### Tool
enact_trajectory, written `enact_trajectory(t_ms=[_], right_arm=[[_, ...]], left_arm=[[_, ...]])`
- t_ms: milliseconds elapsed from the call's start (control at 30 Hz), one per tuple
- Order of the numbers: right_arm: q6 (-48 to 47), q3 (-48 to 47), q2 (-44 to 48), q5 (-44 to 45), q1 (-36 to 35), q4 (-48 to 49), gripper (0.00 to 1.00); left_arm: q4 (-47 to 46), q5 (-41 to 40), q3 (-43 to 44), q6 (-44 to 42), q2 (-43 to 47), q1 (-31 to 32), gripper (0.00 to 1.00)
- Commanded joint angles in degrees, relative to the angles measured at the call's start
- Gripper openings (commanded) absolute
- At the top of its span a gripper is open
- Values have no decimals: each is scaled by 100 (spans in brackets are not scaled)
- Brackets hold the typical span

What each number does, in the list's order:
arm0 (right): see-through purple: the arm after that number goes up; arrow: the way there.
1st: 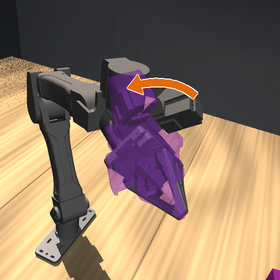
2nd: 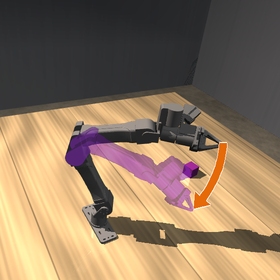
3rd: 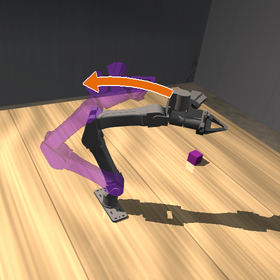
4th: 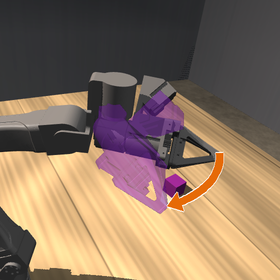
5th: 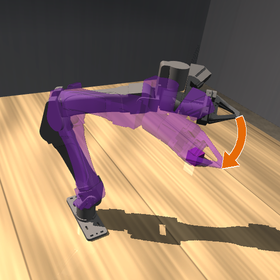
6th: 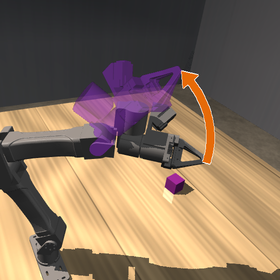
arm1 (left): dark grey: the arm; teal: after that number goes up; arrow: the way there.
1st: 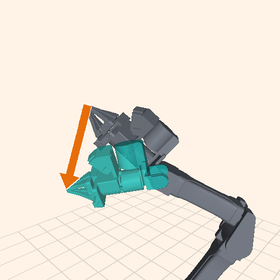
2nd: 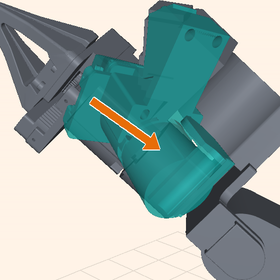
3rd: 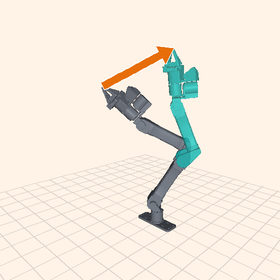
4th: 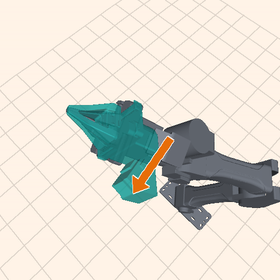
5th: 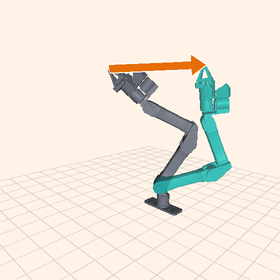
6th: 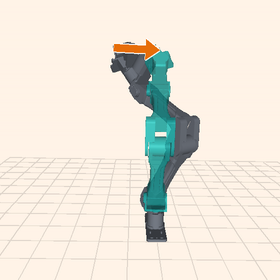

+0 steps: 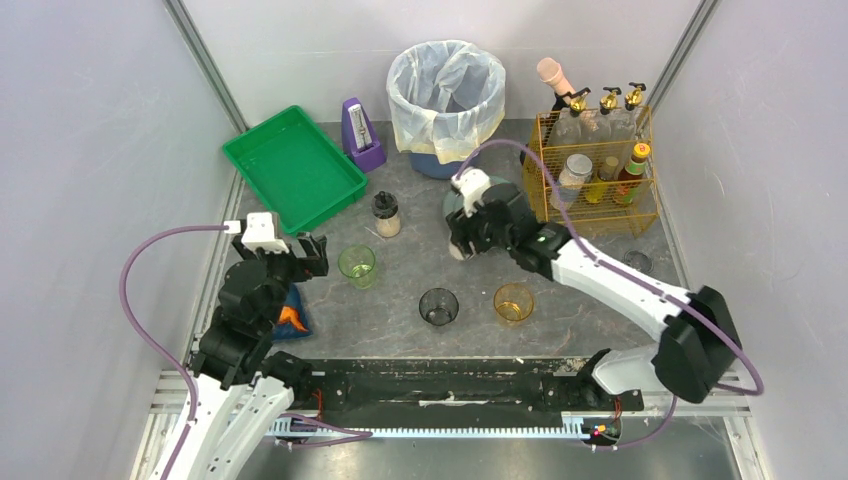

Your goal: Clear the kitchen counter

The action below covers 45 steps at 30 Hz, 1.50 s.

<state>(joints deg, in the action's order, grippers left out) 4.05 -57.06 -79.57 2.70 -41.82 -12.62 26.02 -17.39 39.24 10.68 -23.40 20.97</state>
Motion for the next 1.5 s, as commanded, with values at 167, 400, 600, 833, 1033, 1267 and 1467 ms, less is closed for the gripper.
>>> enact_trajectory(t_ms=[167,400,600,833,1033,1267,1467], right_arm=[[60,-456,1285,849,1428,-776,5],[452,-442,1577,1618,2601,-817,2],[1120,-150,1621,1747,3968,-167,0],[1495,8,1290,1800,4968,460,0],[1627,24,796,1820,5360,924,0],[1521,136,199,2004,5466,1293,0],[1258,37,-364,2338,5466,1388,0]], left_arm=[[-203,167,47,28,186,-26,94],[-205,203,38,66,263,35,94],[-202,153,28,40,322,113,94],[-203,125,22,20,323,196,94],[-203,95,27,5,327,217,94],[-203,86,26,-12,327,263,94],[-211,95,26,-22,323,312,94]])
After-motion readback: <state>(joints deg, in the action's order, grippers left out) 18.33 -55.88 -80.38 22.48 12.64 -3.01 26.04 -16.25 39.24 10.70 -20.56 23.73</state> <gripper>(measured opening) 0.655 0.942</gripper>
